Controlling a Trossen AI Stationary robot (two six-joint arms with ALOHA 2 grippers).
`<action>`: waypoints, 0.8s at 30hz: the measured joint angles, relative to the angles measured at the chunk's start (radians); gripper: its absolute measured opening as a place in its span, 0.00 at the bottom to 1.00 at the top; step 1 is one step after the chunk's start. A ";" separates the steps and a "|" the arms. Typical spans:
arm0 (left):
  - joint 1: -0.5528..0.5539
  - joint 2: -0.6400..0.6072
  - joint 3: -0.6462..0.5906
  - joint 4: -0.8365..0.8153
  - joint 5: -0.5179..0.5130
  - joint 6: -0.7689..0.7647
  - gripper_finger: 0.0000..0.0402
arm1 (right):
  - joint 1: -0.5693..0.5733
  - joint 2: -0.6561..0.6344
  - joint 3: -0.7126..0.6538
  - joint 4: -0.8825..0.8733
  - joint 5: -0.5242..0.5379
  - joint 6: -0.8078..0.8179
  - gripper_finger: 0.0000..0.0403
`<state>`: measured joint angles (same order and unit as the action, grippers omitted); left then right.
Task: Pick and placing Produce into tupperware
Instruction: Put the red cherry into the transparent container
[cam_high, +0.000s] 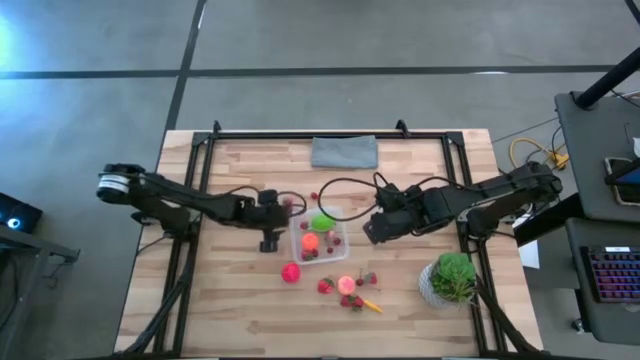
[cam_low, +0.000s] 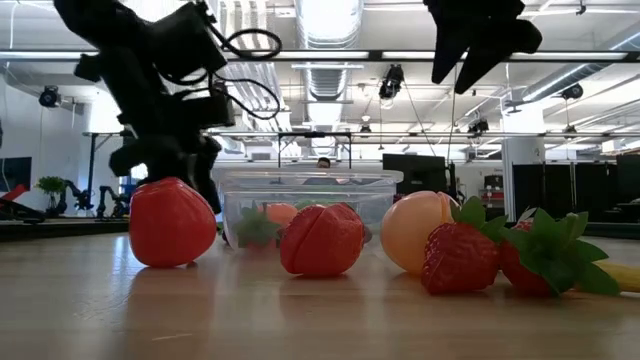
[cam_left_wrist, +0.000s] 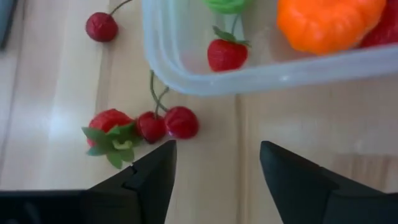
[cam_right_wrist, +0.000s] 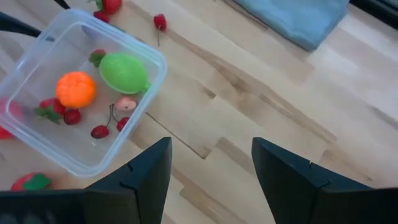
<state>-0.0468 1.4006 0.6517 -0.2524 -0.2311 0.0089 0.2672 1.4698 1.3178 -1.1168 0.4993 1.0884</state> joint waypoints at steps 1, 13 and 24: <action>0.018 0.006 0.003 0.009 0.032 -0.001 0.53 | 0.000 0.002 0.000 0.000 0.000 0.009 0.53; 0.123 0.065 0.004 0.068 0.142 0.058 0.53 | 0.000 0.005 0.000 0.005 0.000 0.057 0.53; 0.183 0.067 0.005 0.127 0.219 0.163 0.53 | 0.000 0.005 -0.003 0.006 0.000 0.072 0.53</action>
<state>0.1359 1.4673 0.6563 -0.1258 -0.0124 0.1719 0.2676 1.4750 1.3148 -1.1110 0.4992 1.1604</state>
